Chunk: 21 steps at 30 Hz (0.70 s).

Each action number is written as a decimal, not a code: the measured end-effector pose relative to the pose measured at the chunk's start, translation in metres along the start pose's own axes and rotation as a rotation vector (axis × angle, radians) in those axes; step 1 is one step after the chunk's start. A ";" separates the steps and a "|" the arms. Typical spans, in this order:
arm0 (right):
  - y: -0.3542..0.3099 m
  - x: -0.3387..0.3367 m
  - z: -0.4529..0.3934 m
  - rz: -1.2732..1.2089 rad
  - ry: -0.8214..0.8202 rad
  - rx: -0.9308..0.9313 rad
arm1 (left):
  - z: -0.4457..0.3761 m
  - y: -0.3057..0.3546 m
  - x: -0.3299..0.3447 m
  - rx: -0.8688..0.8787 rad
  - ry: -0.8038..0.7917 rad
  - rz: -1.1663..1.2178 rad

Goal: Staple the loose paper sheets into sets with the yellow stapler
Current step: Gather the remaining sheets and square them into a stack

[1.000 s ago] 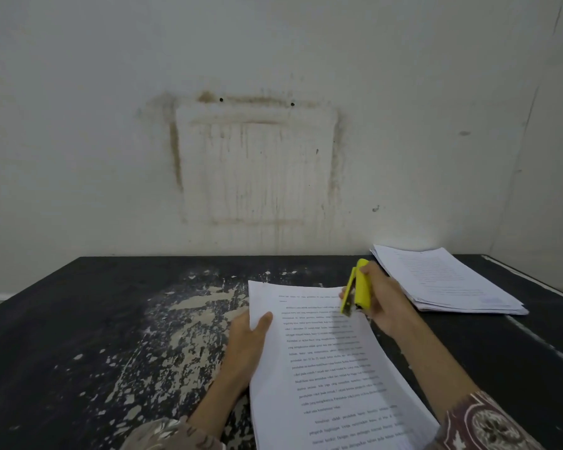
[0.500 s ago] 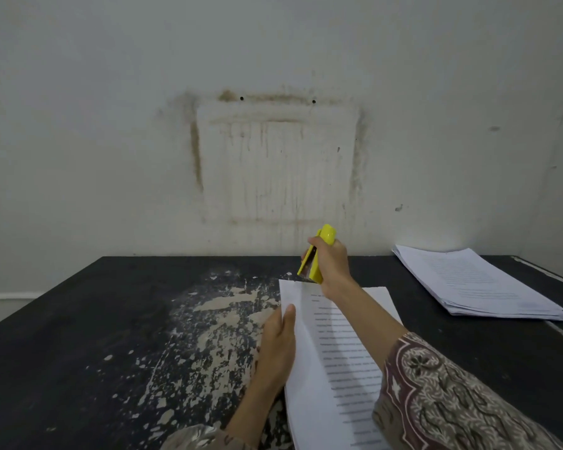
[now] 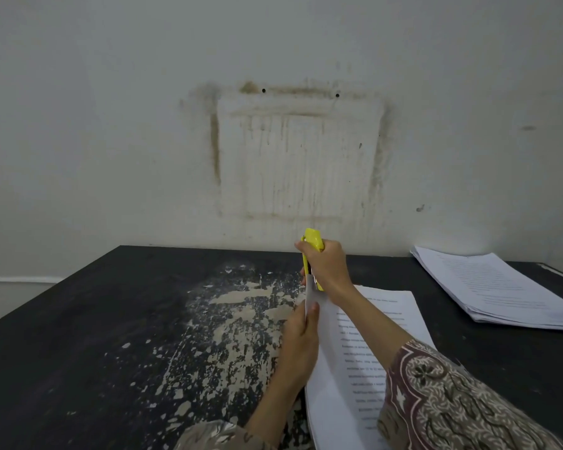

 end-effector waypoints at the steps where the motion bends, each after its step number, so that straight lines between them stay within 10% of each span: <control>1: 0.001 0.000 0.000 0.014 0.005 -0.012 | 0.000 -0.001 0.000 0.003 -0.004 -0.001; 21: 0.005 0.003 0.001 -0.061 0.117 -0.135 | -0.003 -0.007 0.001 0.028 0.004 -0.046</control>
Point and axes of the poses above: each hand's wrist, its own z-axis away from the middle knuckle, its own x-axis out of the palm, y = z × x, the point moved 4 cm from there along -z, towards the middle knuckle, and after that the axes turned 1 degree about -y, right-handed, at the moved point
